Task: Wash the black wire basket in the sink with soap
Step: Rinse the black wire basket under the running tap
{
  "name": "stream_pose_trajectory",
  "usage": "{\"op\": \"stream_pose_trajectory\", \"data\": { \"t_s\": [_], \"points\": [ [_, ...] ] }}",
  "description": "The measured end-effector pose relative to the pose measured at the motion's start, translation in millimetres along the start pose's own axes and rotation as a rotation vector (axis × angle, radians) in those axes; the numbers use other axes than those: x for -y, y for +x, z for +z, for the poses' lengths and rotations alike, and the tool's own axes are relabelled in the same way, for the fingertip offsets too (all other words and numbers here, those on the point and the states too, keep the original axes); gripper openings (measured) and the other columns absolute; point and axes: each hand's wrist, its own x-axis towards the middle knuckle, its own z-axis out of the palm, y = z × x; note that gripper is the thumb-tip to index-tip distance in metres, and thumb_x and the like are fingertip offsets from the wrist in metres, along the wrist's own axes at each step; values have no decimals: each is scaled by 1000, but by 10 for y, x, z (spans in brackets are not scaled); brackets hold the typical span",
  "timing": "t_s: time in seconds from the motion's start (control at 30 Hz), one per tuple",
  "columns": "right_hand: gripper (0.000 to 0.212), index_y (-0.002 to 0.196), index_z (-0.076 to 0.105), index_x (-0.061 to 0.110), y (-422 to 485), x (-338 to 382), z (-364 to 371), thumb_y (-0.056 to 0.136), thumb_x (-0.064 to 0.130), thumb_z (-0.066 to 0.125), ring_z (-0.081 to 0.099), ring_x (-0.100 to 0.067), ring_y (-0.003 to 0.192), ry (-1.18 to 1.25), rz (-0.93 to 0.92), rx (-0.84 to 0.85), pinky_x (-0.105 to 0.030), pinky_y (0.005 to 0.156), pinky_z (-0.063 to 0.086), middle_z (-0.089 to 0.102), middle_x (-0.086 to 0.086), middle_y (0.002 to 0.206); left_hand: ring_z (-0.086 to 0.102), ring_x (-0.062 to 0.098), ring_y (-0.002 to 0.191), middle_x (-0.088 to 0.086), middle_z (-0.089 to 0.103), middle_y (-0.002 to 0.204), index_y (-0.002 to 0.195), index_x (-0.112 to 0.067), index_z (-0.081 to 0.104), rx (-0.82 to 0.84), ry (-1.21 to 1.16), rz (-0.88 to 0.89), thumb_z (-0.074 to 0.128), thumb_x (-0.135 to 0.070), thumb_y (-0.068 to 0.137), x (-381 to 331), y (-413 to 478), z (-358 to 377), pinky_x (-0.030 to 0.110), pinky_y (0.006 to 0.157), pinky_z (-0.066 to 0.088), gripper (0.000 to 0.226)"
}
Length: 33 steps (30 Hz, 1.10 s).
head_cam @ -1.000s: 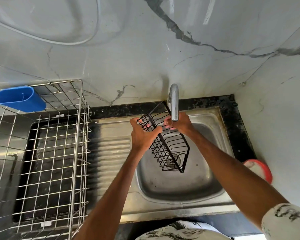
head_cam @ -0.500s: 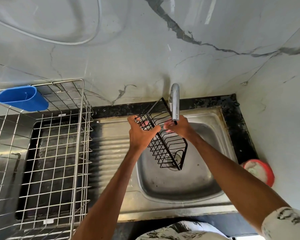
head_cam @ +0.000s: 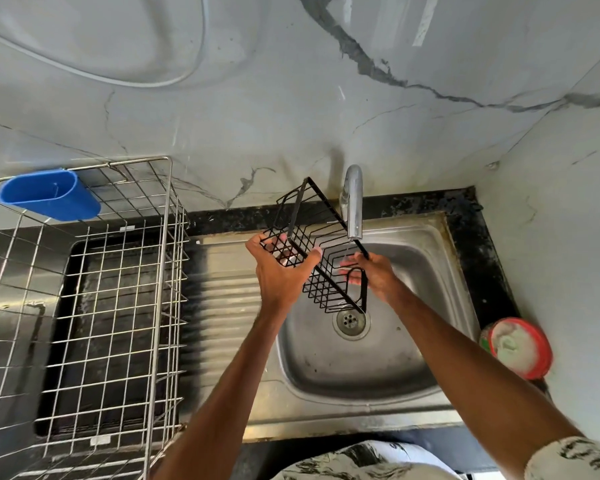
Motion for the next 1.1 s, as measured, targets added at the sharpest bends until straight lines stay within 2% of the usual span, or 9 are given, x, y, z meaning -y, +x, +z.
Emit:
{"op": "stream_pose_trajectory", "data": {
  "t_s": [0.1, 0.2, 0.33, 0.47, 0.57, 0.7, 0.8, 0.9, 1.1],
  "points": [
    [33, 121, 60, -4, 77, 76, 23, 108, 23, 46, 75, -35, 93, -48, -8, -15, -44, 83, 61, 73, -22, 111, 56, 17, 116, -1, 50, 127, 135, -18, 27, 79, -69, -91, 93, -59, 63, -17, -5, -70, 32, 106, 47, 106],
    [30, 118, 60, -6, 90, 128, 7, 108, 19, 45, 76, -32, 86, -98, -19, 6, -36, 72, 63, 73, -24, 108, 53, 29, 133, 16, 35, 154, 141, -29, 22, 166, -171, -237, 85, -80, 53, -22, 96, -251, 51, 118, 41, 119],
    [31, 117, 58, -9, 116, 160, -26, 108, 17, 44, 76, -34, 88, -175, -48, 69, -36, 73, 63, 73, -25, 107, 58, 29, 129, 15, 38, 162, 157, -22, 34, 297, -67, -357, 73, -93, 55, -204, 345, -501, 59, 109, 46, 130],
    [29, 115, 57, -6, 164, 234, 30, 107, 19, 47, 75, -39, 92, -199, -95, 124, -51, 85, 60, 74, -23, 107, 37, 34, 146, 13, 20, 169, 163, -24, 17, 387, 106, -353, 82, -75, 63, -343, 454, -555, 57, 117, 34, 130],
    [27, 121, 59, -5, 187, 324, 63, 104, 16, 55, 75, -36, 92, -102, -165, 56, -44, 78, 63, 75, -19, 105, 55, 20, 116, 12, 41, 156, 158, -18, 29, 286, 104, -305, 86, -44, 76, -278, 476, -495, 37, 90, 46, 103],
    [29, 121, 62, -8, 166, 325, 97, 96, 6, 65, 75, -28, 91, -68, -160, -28, -25, 66, 61, 74, -21, 109, 66, 18, 99, 4, 54, 135, 155, -15, 32, 123, 115, -246, 84, -35, 81, -233, 408, -326, 24, 61, 52, 93],
    [30, 119, 62, -13, 110, 132, 56, 95, 5, 66, 75, -27, 88, -108, -77, 58, -28, 70, 62, 72, -25, 112, 64, 28, 116, 3, 59, 137, 154, -19, 35, 35, 127, -213, 80, -58, 68, -300, 315, -232, 44, 83, 61, 104],
    [31, 117, 62, -14, 74, -43, -2, 92, 3, 68, 75, -31, 94, -142, -25, 136, -33, 74, 63, 72, -25, 111, 56, 31, 131, 6, 58, 145, 153, -17, 41, 1, 194, -188, 76, -60, 68, -300, 272, -209, 56, 108, 48, 101],
    [25, 104, 67, -4, 155, 198, 112, 87, 10, 78, 77, -25, 77, -159, -13, -32, -38, 68, 64, 77, -16, 94, 57, 29, 129, 1, 62, 141, 152, -19, 44, 45, 287, -73, 67, -70, 62, -312, 150, -204, 53, 109, 48, 107]
  ]
}}
